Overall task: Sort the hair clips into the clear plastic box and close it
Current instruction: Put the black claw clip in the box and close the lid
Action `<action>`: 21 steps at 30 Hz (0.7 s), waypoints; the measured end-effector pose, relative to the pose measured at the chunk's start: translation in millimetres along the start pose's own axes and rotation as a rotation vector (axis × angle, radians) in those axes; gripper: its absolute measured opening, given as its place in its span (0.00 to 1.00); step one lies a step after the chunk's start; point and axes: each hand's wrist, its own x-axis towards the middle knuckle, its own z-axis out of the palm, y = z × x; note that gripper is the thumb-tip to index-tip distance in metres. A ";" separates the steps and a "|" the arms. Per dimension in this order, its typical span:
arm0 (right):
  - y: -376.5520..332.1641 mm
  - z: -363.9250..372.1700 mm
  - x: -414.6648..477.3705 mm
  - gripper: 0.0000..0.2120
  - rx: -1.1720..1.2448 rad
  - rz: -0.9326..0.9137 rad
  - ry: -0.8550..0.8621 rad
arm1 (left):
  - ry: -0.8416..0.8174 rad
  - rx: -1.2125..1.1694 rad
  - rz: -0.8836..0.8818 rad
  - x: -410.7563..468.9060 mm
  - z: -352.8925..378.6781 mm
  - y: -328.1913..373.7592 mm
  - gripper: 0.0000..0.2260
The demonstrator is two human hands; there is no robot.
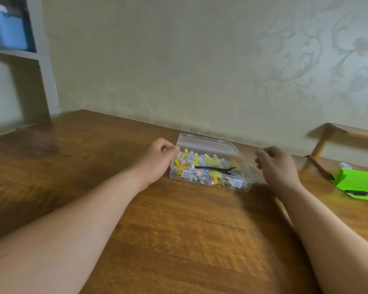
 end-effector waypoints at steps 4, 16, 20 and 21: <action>9.8 5.6 -0.5 0.15 0.012 0.036 -0.130 | 0.026 -0.059 -0.023 0.4 -1.9 -1.6 0.09; -7.9 21.8 49.2 0.16 0.146 0.298 -0.330 | -0.046 -0.175 -0.302 87.0 -6.2 9.0 0.18; -10.6 32.1 70.4 0.11 0.096 0.364 -0.384 | -0.120 -0.101 -0.304 116.1 8.1 7.3 0.11; -8.0 34.5 74.7 0.10 0.108 0.368 -0.387 | -0.116 -0.074 -0.289 121.0 10.9 6.3 0.10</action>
